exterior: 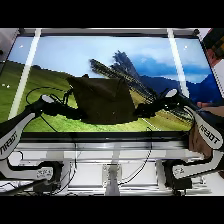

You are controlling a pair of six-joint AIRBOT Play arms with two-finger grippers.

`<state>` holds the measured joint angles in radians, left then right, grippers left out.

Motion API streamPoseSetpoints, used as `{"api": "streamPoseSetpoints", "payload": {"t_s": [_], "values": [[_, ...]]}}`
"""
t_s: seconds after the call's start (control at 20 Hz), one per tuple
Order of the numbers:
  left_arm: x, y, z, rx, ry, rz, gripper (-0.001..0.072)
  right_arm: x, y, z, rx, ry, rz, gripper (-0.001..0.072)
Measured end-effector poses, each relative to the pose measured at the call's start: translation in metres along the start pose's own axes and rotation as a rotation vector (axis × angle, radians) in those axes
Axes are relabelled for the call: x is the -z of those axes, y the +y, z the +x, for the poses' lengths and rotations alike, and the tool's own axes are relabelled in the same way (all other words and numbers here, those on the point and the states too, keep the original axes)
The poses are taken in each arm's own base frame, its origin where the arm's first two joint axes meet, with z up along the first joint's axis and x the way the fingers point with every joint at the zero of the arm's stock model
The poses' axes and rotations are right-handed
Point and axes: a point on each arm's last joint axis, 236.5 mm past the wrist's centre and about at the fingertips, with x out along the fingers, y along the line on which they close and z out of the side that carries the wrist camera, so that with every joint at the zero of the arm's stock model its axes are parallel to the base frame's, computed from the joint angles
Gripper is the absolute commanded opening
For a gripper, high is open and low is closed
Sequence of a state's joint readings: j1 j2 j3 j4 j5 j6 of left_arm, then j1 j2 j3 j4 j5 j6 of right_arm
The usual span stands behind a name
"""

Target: Fold the clothes and pants, and hang the long-sleeved shirts on hangers.

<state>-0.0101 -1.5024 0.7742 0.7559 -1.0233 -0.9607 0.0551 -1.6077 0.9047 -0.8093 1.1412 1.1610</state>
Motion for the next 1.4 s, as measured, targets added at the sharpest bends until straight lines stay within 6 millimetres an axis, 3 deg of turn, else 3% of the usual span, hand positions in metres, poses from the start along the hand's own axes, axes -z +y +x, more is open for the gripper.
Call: {"api": "streamPoseSetpoints", "payload": {"t_s": [0.1,0.15,0.35,0.5,0.6,0.7,0.8,0.95,1.05,1.2,1.4], "values": [[-0.004,-0.002,0.000,0.007,-0.016,-0.008,0.0025,0.004,0.003,0.006,0.006,0.018,-0.016,0.0069],[-0.008,-0.003,0.000,0.011,-0.031,-0.011,0.0025,0.006,0.005,0.007,0.003,0.023,-0.019,0.0011],[-0.022,-0.009,-0.003,0.030,-0.086,-0.002,0.0024,0.005,0.022,0.004,-0.033,0.016,-0.042,0.0011],[-0.035,-0.026,-0.018,0.057,-0.132,0.048,0.0024,-0.010,0.054,-0.021,-0.081,-0.041,-0.123,0.0010],[-0.050,-0.046,-0.040,0.077,-0.186,0.107,0.0024,-0.028,0.081,-0.052,-0.097,-0.127,-0.202,0.0010],[-0.069,-0.066,-0.075,0.077,-0.272,0.177,0.0024,-0.044,0.110,-0.094,-0.099,-0.236,-0.289,0.0010],[-0.087,-0.092,-0.123,0.073,-0.389,0.257,0.0025,-0.055,0.141,-0.143,-0.096,-0.360,-0.356,0.0011],[-0.103,-0.142,-0.206,0.077,-0.603,0.374,0.0024,-0.048,0.197,-0.224,-0.092,-0.559,-0.487,0.0010],[-0.097,-0.179,-0.258,0.078,-0.739,0.457,0.0024,-0.028,0.236,-0.273,-0.094,-0.682,-0.573,0.0010],[-0.070,-0.230,-0.318,0.070,-0.905,0.577,0.0024,0.018,0.283,-0.330,-0.100,-0.835,-0.670,0.0010],[-0.017,-0.284,-0.366,0.113,-1.052,0.628,0.0024,0.088,0.320,-0.372,-0.120,-0.965,-0.741,0.0010]]}}
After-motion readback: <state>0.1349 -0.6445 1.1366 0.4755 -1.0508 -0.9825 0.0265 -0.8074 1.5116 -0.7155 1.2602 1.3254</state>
